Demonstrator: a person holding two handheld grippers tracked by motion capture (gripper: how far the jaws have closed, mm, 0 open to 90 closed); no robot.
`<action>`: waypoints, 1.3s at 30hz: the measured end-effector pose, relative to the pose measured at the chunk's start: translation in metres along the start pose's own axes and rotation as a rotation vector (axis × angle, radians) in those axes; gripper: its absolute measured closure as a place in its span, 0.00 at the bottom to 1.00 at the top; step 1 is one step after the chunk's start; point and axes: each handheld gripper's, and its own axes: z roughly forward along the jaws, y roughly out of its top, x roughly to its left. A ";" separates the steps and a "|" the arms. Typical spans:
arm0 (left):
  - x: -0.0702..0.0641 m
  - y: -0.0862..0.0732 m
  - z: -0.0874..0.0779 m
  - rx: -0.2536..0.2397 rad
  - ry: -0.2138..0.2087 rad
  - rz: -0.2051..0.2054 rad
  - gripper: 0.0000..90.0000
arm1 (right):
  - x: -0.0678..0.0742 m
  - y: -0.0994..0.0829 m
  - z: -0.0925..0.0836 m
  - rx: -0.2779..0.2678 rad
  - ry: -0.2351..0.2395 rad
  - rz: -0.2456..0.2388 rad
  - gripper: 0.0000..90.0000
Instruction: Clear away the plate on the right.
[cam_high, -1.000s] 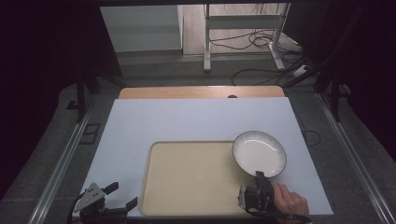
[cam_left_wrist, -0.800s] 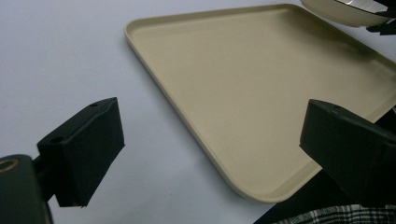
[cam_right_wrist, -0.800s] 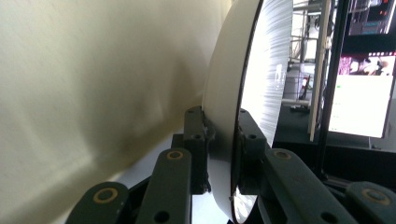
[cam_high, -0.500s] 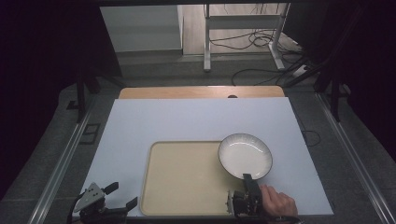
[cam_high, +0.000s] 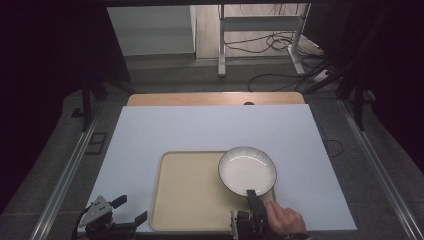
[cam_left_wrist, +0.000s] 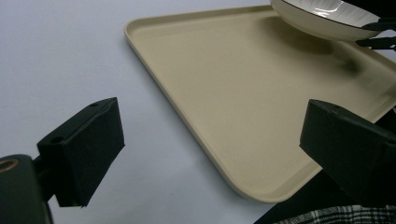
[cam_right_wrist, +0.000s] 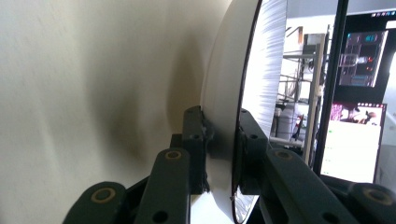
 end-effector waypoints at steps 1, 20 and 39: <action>0.000 0.000 0.000 0.000 0.000 0.000 0.07 | 0.000 0.002 0.000 -0.005 -0.001 -0.003 0.86; 0.000 0.000 0.000 -0.001 -0.002 0.001 0.07 | 0.005 0.040 0.004 -0.087 -0.014 -0.065 0.85; 0.000 0.000 0.000 -0.002 -0.004 0.003 0.07 | 0.012 0.071 0.010 -0.124 -0.002 -0.114 0.85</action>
